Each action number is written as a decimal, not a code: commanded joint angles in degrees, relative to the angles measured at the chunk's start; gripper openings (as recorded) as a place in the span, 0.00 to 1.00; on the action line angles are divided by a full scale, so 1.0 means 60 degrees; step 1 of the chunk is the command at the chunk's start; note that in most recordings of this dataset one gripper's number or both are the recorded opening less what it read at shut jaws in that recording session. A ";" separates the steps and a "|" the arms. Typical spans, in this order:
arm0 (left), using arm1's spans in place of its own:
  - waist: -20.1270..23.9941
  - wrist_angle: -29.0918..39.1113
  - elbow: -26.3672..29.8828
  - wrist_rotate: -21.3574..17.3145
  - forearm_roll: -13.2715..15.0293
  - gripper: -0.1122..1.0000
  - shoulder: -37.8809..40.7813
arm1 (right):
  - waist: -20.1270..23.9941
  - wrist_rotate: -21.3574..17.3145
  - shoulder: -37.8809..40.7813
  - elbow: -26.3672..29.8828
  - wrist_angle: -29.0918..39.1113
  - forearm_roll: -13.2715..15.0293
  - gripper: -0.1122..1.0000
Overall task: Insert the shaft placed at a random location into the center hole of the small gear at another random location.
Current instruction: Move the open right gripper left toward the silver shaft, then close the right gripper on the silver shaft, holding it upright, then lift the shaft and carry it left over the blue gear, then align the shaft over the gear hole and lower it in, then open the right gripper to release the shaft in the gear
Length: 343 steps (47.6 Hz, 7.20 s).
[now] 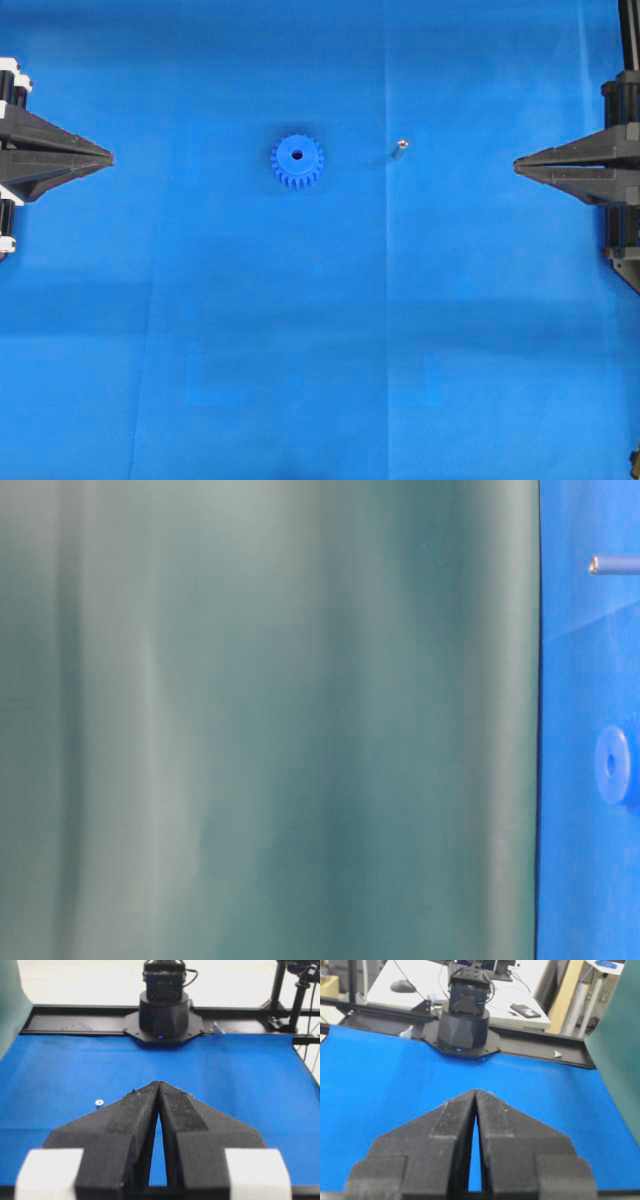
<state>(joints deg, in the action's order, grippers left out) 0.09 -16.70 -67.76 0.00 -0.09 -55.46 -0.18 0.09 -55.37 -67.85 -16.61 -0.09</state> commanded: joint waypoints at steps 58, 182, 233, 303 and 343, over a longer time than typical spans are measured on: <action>0.0000 0.0234 -0.0088 0.0132 -0.0015 0.12 -0.0308 | -0.1714 -0.0059 0.8291 0.0278 -0.4922 -0.2153 0.75; 0.0000 0.0234 -0.0146 0.0146 0.0000 0.12 -0.0293 | -0.1348 0.0396 0.9155 0.3647 -0.2358 -0.2446 0.13; 0.0000 0.0234 -0.0146 0.0146 0.0000 0.12 -0.0293 | -0.1216 0.0791 1.0752 0.5215 -0.1655 -0.2476 0.13; 0.0000 0.0264 -0.0161 0.0146 0.0000 0.12 -0.0249 | -0.1260 0.0776 1.1616 0.5259 -0.1890 -0.2520 0.13; 0.0000 0.0278 -0.0161 0.0146 0.0000 0.12 -0.0249 | -0.1260 0.0820 1.0547 0.5347 -0.1436 -0.2461 0.78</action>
<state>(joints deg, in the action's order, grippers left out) 0.09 -14.77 -69.35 0.88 -0.09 -57.39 -7.82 4.83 11.78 -36.83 -25.75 -15.03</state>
